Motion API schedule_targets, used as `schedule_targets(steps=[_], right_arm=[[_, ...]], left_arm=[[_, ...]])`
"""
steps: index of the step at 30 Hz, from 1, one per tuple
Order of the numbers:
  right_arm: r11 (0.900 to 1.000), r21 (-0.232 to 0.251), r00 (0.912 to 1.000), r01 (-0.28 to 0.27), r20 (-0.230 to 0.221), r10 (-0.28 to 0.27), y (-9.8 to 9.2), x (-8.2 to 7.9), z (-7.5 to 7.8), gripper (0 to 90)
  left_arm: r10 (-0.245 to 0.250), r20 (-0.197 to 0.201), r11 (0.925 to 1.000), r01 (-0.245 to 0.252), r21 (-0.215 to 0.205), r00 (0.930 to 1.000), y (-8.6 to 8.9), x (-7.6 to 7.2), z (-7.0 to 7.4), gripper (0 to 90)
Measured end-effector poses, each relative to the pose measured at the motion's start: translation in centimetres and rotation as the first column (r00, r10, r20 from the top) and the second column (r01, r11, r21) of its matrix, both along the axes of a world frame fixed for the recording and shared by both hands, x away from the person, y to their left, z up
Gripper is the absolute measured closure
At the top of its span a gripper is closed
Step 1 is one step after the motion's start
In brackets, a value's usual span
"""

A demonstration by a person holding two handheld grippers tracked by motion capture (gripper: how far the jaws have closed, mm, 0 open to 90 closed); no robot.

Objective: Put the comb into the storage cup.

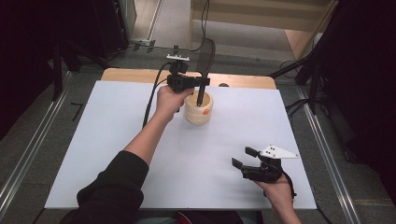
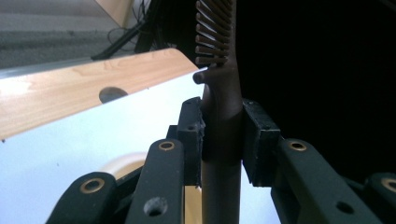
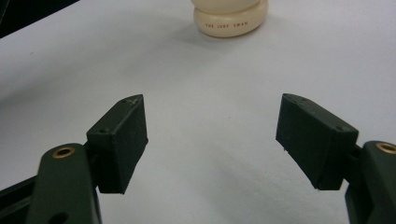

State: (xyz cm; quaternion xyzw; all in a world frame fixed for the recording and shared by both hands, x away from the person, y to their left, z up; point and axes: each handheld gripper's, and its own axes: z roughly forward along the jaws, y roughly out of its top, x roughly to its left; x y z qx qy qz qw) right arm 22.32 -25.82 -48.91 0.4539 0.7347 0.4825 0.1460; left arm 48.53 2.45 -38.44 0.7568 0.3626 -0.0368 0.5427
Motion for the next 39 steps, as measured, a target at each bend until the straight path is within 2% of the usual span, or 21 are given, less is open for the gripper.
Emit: schedule_targets(steps=[9,17,20,29,31,39], right_arm=[[1.000,0.005,1.0000,-0.001,0.006,0.001,-0.1,0.0,0.1,23.0],[1.000,0.016,1.0000,-0.002,0.001,0.002,-0.1,0.0,0.1,23.1],[1.000,0.015,0.9999,-0.003,0.013,0.002,-0.1,0.0,0.2,23.1],[1.000,0.017,1.0000,-0.004,0.009,0.004,-0.1,0.1,0.1,23.2],[1.000,0.017,1.0000,-0.002,0.006,0.002,-0.1,0.1,0.1,23.3],[1.000,0.024,1.0000,0.003,0.005,-0.003,-0.1,0.1,0.1,23.2]], left_arm=[[0.026,0.066,0.9996,-0.026,0.009,0.9975,-0.3,0.7,-0.7,72.5],[0.037,0.073,0.9991,-0.039,0.016,0.9966,0.0,1.2,-1.6,72.5],[0.033,0.082,0.9987,-0.036,0.037,0.9961,0.0,1.2,-1.8,72.5],[0.030,0.081,0.9987,-0.033,0.039,0.9963,0.2,1.4,-2.5,72.5],[0.029,0.091,0.9990,-0.032,0.032,0.9954,0.2,1.3,-2.6,72.5],[0.033,0.086,0.9991,-0.035,0.022,0.9957,0.4,1.1,-3.5,72.5]])
